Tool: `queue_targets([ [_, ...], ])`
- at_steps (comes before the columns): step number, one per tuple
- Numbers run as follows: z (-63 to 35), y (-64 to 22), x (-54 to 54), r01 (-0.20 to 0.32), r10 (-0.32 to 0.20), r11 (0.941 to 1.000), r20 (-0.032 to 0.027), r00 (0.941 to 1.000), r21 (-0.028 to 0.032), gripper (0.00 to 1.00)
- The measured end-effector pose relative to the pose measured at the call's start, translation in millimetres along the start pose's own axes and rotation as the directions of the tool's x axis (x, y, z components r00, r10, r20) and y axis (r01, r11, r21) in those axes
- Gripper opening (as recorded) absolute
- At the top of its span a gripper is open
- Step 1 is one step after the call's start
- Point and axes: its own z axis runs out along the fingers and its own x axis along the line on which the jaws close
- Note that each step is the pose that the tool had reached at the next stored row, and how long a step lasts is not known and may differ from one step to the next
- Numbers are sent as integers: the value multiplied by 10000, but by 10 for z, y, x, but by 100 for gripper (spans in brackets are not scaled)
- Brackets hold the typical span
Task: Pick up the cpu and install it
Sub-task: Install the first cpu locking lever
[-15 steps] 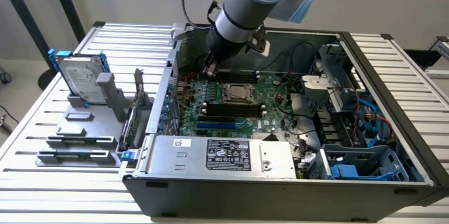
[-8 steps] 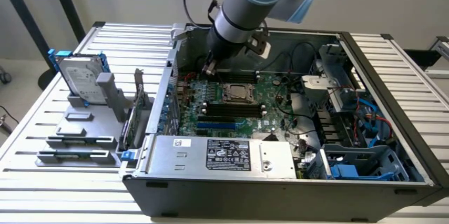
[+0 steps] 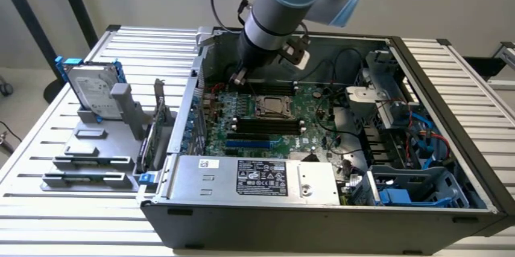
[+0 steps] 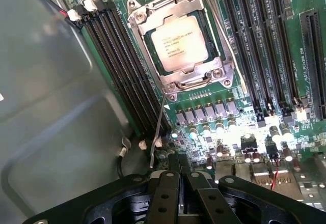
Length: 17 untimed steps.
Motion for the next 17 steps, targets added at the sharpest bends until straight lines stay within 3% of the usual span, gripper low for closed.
queue_targets([
  [6, 27, -60, -30, -206, 205, 9998, -94, 9997, -50, 11],
  [9, 40, -75, -40, -336, 334, 9994, -242, 9991, -51, 11],
  [12, 52, -84, -48, -446, 446, 9990, -497, 9978, 4, 11],
  [15, 64, -86, -54, -573, 578, 9983, -825, 9949, 82, 11],
  [17, 75, -82, -57, -746, 749, 9972, -991, 9922, 77, 11],
])
